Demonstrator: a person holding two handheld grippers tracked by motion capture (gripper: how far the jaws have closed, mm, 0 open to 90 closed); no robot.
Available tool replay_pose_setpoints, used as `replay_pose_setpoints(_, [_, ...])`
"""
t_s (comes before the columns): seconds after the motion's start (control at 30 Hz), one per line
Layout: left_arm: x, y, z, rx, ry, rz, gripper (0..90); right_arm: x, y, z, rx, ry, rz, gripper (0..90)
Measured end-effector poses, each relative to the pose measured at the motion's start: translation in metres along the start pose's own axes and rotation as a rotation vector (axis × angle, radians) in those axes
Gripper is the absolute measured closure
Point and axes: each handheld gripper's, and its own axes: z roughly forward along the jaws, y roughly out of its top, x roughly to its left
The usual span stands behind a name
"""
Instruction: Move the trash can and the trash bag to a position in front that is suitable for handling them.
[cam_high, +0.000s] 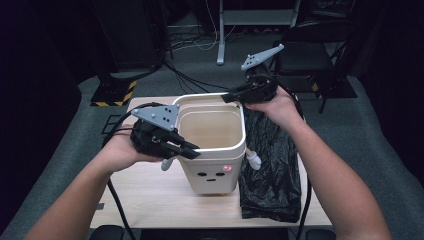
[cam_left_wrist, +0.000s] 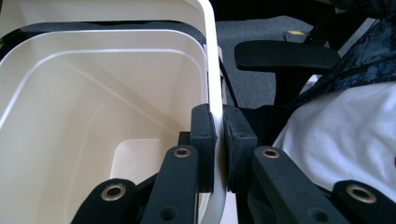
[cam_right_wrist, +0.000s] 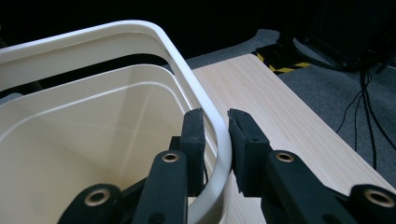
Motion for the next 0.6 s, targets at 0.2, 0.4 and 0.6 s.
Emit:
replay_pose_setpoints(0.2, [-0.005, -0.001, -0.004, -0.006, 0.013, 0.02, 84.3, 0.004, 0.001, -0.002, -0.015, 0.002, 0.004, 75.7])
replay_pose_setpoints(0.4, [-0.007, -0.005, -0.006, 0.008, 0.038, 0.005, 84.1, 0.009, 0.002, -0.001, -0.054, -0.017, 0.013, 62.9])
replay_pose_setpoints(0.6, [-0.001, -0.014, -0.01, -0.003, 0.068, -0.034, 84.0, 0.013, 0.0, -0.022, -0.117, -0.038, 0.014, 56.9])
